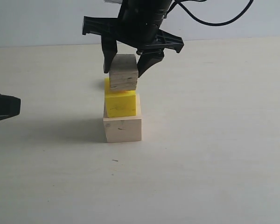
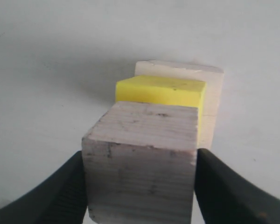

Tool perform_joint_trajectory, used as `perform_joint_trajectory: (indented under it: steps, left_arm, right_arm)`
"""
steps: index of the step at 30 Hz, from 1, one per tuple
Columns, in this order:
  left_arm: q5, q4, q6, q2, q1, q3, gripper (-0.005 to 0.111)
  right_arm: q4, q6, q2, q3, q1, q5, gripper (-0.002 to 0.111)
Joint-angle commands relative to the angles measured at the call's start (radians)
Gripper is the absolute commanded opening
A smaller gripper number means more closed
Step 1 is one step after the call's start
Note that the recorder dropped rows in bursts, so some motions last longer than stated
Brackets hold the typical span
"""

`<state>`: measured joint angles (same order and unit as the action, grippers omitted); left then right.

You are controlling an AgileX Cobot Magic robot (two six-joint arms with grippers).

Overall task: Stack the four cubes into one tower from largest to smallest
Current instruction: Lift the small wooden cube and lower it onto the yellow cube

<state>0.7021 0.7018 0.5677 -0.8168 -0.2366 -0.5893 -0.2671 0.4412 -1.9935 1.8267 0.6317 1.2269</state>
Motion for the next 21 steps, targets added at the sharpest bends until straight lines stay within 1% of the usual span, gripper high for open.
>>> perform_joint_trajectory:
  steps: [1, 21]
  left_arm:
    - [-0.010, 0.010, 0.005, 0.002, 0.002, 0.004, 0.050]
    - [-0.010, 0.010, 0.005, 0.002, 0.002, 0.004, 0.050]
  right_arm:
    - [-0.033, -0.015, 0.003, 0.010, 0.004, -0.006, 0.000]
    - [-0.016, -0.029, -0.021, 0.010, 0.007, -0.006, 0.000]
